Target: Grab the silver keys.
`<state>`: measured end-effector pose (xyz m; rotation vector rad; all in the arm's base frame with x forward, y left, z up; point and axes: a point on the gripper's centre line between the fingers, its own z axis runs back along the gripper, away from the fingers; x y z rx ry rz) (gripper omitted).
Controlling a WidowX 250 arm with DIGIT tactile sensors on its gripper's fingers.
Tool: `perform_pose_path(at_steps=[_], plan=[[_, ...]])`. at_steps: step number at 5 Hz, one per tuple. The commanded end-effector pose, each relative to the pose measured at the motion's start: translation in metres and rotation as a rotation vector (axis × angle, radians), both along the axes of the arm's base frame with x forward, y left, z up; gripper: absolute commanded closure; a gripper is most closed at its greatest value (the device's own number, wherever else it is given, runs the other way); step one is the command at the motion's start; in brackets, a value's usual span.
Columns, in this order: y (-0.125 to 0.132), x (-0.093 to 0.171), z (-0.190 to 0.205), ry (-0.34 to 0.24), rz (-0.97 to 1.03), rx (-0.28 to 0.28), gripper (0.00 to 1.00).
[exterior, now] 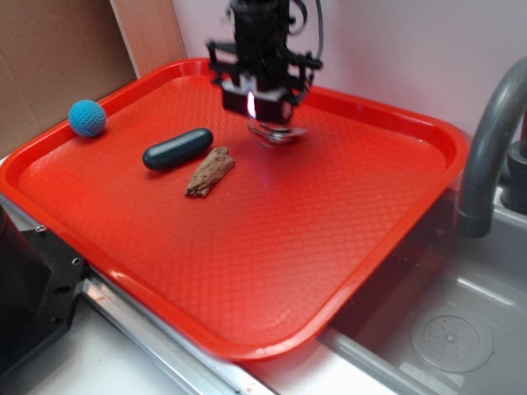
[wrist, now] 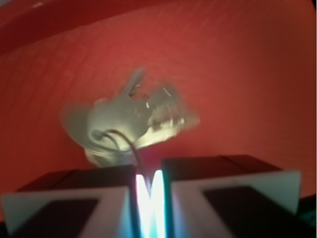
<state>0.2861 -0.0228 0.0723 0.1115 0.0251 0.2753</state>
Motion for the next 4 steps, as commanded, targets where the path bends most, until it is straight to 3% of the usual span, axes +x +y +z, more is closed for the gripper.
perform_pose_path(at_steps=[1, 2, 3, 4], plan=[[0.016, -0.049, 0.126, -0.124, -0.279, 0.035, 1.0], [0.022, -0.057, 0.175, -0.072, -0.266, -0.007, 1.0], [0.024, -0.054, 0.178, -0.004, -0.213, -0.02, 1.0], [0.025, -0.059, 0.18, -0.055, -0.271, -0.043, 1.0]])
